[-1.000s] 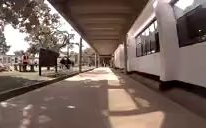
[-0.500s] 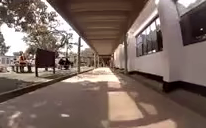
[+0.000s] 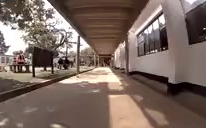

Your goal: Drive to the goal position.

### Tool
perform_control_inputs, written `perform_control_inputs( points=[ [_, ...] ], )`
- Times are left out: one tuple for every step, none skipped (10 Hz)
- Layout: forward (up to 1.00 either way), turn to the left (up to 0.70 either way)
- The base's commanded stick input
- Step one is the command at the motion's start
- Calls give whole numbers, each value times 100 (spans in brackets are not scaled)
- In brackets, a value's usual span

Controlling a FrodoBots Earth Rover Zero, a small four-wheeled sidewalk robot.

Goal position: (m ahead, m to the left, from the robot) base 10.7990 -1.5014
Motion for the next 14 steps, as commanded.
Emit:
perform_control_inputs(
  points=[
    [50,0],
    [50,0],
    [50,0],
    [50,0],
    [50,0],
    [50,0],
    [50,0],
    [50,0],
    [50,0],
    [50,0],
    [50,0],
    [50,0],
    [50,0],
    [50,0]
  ],
)
